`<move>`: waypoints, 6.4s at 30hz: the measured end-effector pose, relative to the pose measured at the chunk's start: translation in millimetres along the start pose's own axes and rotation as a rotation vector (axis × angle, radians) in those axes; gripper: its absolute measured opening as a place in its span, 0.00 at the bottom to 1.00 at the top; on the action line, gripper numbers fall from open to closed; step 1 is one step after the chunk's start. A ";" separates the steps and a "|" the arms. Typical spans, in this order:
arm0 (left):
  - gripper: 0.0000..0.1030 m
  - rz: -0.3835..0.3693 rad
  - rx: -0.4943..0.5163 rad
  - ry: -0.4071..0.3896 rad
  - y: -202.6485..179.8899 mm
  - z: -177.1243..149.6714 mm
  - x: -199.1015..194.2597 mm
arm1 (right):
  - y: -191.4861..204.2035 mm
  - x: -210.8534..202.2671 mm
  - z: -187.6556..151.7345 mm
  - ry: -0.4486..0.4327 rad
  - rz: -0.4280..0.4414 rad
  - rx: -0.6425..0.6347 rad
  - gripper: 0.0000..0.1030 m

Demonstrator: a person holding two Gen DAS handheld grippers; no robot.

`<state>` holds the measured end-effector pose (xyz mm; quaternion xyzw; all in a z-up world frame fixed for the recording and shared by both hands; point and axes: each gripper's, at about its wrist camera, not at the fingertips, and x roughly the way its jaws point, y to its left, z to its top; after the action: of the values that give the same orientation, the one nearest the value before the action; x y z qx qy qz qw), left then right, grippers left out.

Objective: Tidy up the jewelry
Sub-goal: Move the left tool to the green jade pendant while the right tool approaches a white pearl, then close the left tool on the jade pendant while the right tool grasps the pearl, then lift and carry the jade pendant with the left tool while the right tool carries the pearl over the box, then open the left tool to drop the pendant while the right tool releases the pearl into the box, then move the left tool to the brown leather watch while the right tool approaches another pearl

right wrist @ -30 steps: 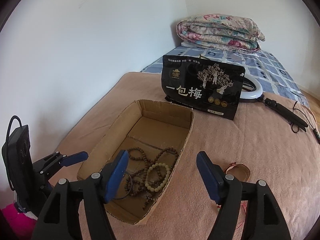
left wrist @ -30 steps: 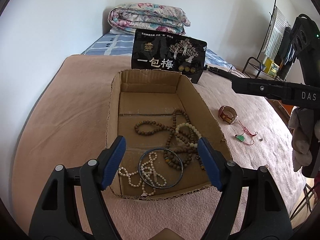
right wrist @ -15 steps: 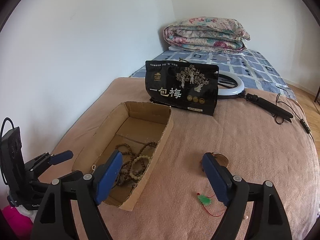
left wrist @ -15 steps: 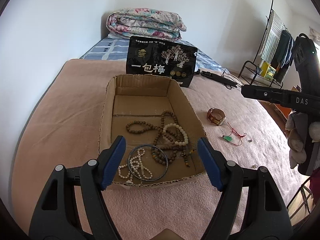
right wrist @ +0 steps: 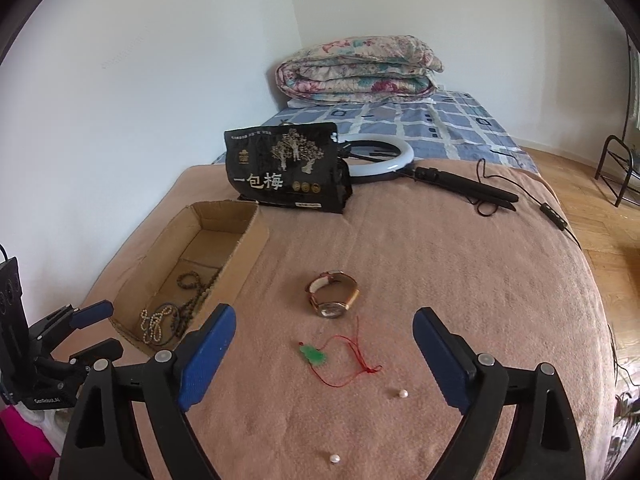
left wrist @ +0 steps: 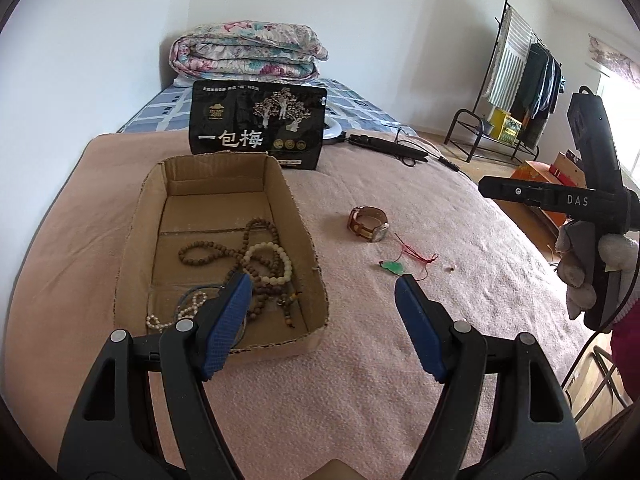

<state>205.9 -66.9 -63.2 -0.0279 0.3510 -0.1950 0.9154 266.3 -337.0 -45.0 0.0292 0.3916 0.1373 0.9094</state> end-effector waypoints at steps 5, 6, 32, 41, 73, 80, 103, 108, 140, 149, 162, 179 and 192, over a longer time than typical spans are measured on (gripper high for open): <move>0.74 -0.027 0.034 0.012 -22.6 -2.6 5.9 | -31.5 -9.8 -22.3 0.013 -0.014 0.045 0.89; 0.74 -0.032 0.043 0.013 -27.9 -2.7 7.7 | -37.1 -11.4 -27.4 0.017 -0.016 0.051 0.89; 0.56 -0.108 0.145 0.135 -107.9 -4.0 100.8 | -44.9 -21.1 -122.9 0.109 0.074 -0.017 0.52; 0.56 -0.053 0.127 0.178 -100.7 -5.3 147.0 | -41.2 -5.5 -139.0 0.144 0.131 -0.027 0.38; 0.32 -0.047 0.150 0.211 -88.6 -6.9 191.9 | -10.2 37.1 -138.2 0.186 0.125 -0.101 0.31; 0.31 -0.052 0.140 0.211 -87.1 -6.3 189.6 | -7.3 41.4 -138.6 0.197 0.096 -0.119 0.06; 0.31 -0.109 0.109 0.048 -88.6 42.3 85.1 | -6.2 -25.2 -120.1 0.088 0.098 -0.050 0.06; 0.31 -0.096 0.108 -0.003 -75.2 60.3 59.4 | 6.5 -31.8 -110.9 0.070 0.113 -0.066 0.06; 0.31 0.113 -0.046 -0.062 99.8 110.9 44.0 | 147.2 16.7 -17.3 0.020 0.283 -0.224 0.06; 0.31 0.125 -0.088 -0.004 129.7 102.5 77.0 | 163.2 58.4 -11.3 0.064 0.283 -0.227 0.06; 0.31 0.131 -0.095 0.032 140.1 96.3 94.0 | 168.5 92.3 -14.1 0.111 0.283 -0.219 0.07; 0.56 0.153 -0.084 0.017 134.2 92.7 76.7 | 162.7 79.8 -14.9 0.066 0.237 -0.200 0.86; 0.56 0.147 -0.032 -0.014 99.6 96.9 47.7 | 126.5 47.7 -24.4 0.013 0.172 -0.156 0.99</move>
<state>335.2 -1.2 -39.2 -0.0179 0.3486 -0.1215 0.9292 251.3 -203.9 -75.1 -0.0091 0.3819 0.2449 0.8911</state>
